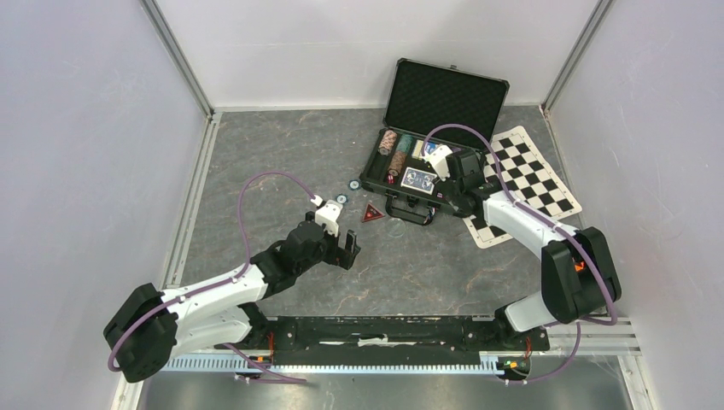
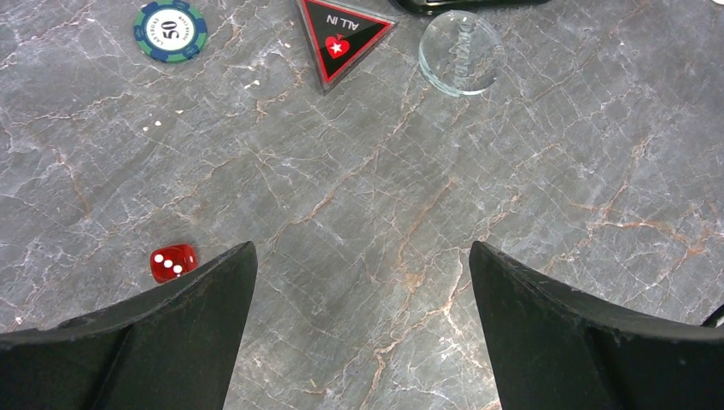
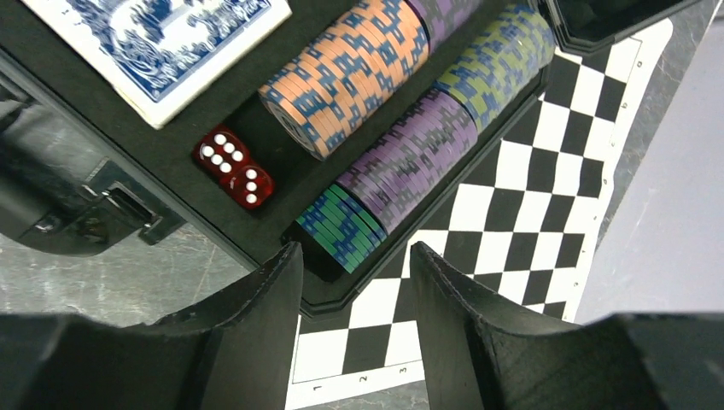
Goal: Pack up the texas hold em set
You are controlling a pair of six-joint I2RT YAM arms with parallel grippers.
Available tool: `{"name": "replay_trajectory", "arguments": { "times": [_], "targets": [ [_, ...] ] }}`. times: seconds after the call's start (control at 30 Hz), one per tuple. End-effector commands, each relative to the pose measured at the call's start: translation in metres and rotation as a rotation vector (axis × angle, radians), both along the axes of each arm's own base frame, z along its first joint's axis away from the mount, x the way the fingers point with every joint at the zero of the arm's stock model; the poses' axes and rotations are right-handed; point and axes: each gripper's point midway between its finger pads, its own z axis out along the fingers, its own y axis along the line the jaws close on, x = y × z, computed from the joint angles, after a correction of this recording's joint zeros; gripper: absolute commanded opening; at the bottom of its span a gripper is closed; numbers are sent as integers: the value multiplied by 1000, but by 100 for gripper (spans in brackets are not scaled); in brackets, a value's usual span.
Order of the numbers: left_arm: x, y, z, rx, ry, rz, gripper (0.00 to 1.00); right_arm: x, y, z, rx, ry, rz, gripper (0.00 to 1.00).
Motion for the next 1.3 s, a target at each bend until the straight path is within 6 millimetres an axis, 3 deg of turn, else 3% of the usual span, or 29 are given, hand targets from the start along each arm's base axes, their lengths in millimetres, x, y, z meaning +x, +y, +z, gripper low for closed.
{"name": "replay_trajectory", "arguments": {
  "times": [0.0, 0.2, 0.47, 0.63, 0.77, 0.9, 1.0, 1.13, 1.27],
  "targets": [
    [10, -6, 22, -50, -50, 31, 100, 7, 14, 21, 62, -33, 47, 55],
    [10, -5, 22, -46, -50, 33, 100, 6, 9, 21, 52, -41, 24, 55],
    [14, 0, 21, -39, -59, 69, 100, 1, 27, 55, 189, -161, 90, 54],
    [20, 7, 24, -52, -67, 131, 100, -14, 39, 72, 353, -245, 87, 56],
    [28, 8, 31, -90, -52, 202, 100, -33, 54, 76, 484, -264, 135, 59],
    [43, 9, 38, -37, 18, 254, 100, -40, 53, 81, 594, -263, 36, 58],
    [60, 17, 35, 19, 90, 310, 100, -48, 62, 74, 707, -217, -17, 59],
    [71, -3, 38, 45, 131, 230, 100, -64, 85, 65, 784, -112, 74, 68],
    [77, -25, 29, 104, 196, 171, 100, -69, 73, 66, 778, -175, 36, 74]
  ]
}}
